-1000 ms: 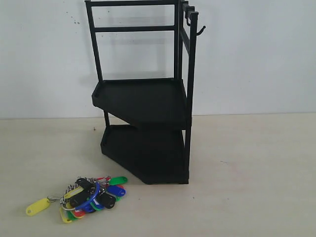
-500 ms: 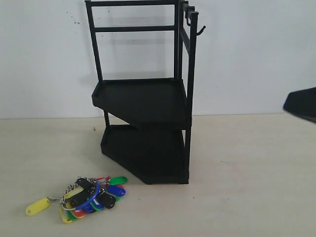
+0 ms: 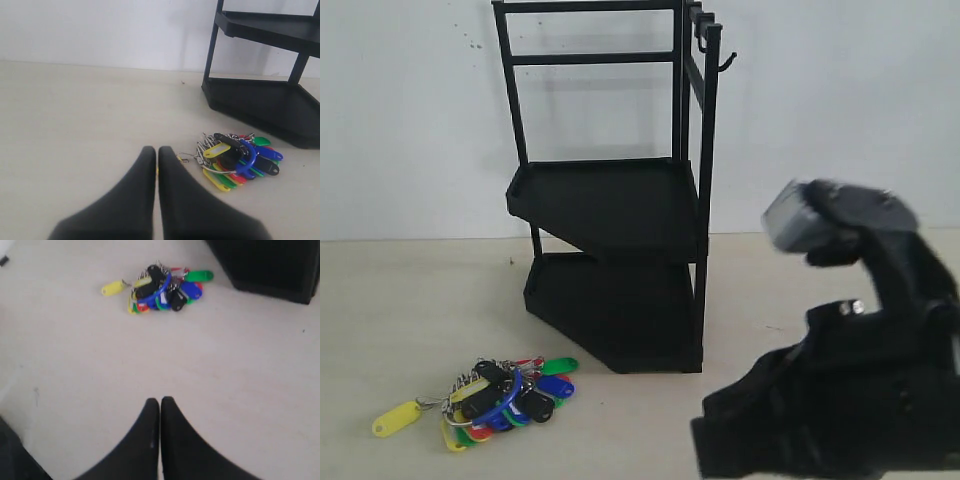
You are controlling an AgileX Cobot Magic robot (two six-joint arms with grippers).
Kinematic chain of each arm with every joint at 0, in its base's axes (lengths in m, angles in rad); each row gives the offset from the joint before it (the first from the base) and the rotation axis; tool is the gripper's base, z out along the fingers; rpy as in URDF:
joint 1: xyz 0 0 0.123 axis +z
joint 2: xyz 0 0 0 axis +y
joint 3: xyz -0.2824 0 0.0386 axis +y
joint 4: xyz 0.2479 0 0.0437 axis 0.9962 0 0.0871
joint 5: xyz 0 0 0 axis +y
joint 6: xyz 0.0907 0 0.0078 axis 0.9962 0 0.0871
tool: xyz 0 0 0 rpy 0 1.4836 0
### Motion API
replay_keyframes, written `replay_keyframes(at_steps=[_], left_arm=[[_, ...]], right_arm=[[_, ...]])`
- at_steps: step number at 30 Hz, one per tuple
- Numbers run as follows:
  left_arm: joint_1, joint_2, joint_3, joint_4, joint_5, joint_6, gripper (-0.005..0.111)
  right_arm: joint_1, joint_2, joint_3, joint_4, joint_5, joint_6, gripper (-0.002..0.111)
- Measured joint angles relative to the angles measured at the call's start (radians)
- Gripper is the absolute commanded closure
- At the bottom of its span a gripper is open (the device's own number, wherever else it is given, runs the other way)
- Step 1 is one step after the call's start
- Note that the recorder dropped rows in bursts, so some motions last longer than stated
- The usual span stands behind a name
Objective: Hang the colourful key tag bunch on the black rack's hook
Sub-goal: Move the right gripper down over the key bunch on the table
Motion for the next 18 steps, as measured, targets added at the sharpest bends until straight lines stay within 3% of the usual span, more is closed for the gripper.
replay_keyframes(at_steps=[11, 18], left_arm=[[0.000, 0.000, 0.000, 0.000, 0.000, 0.000, 0.102], [0.000, 0.000, 0.000, 0.000, 0.000, 0.000, 0.102]], right_arm=[[0.044, 0.364, -0.143, 0.076, -0.123, -0.069, 0.108], [0.044, 0.594, -0.320, 0.160, -0.067, -0.192, 0.108]])
